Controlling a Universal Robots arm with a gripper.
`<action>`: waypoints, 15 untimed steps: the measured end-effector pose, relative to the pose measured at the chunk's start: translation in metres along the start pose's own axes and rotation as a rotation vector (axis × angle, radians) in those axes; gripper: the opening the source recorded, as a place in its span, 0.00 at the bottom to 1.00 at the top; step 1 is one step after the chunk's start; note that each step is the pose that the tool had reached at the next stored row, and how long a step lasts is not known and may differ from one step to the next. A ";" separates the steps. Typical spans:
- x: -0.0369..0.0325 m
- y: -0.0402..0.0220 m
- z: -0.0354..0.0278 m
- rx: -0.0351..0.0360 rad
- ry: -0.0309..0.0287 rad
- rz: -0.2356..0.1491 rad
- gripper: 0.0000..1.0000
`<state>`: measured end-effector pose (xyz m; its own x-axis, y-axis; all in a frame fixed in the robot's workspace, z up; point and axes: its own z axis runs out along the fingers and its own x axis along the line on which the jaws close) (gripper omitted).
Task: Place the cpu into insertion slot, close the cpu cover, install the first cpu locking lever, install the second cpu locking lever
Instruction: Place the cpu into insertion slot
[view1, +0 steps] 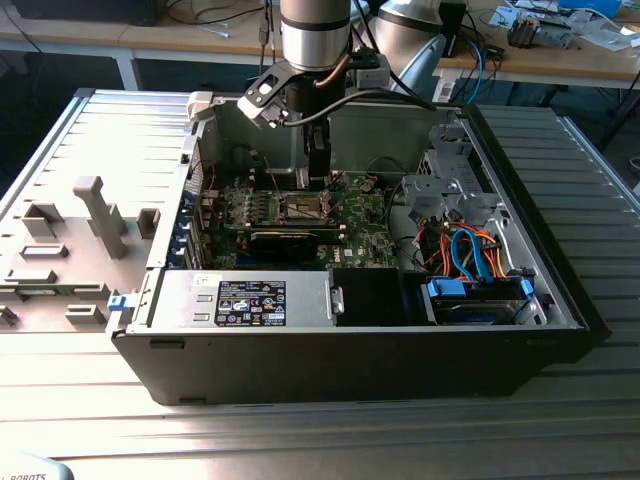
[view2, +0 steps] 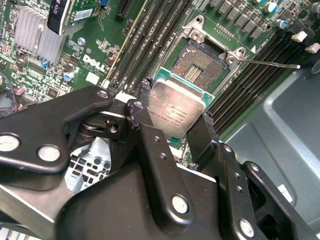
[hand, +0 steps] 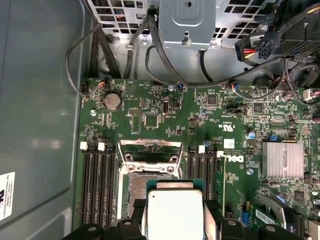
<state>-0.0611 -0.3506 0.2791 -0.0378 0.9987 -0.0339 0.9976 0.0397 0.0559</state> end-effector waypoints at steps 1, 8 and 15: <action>0.0002 0.0000 0.0002 0.0000 0.0000 0.000 0.54; 0.0015 0.0000 0.0011 -0.0001 0.0000 0.000 0.54; 0.0025 0.0000 0.0018 0.0000 0.0001 0.000 0.54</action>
<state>-0.0611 -0.3482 0.2773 -0.0378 0.9987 -0.0338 0.9976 0.0396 0.0560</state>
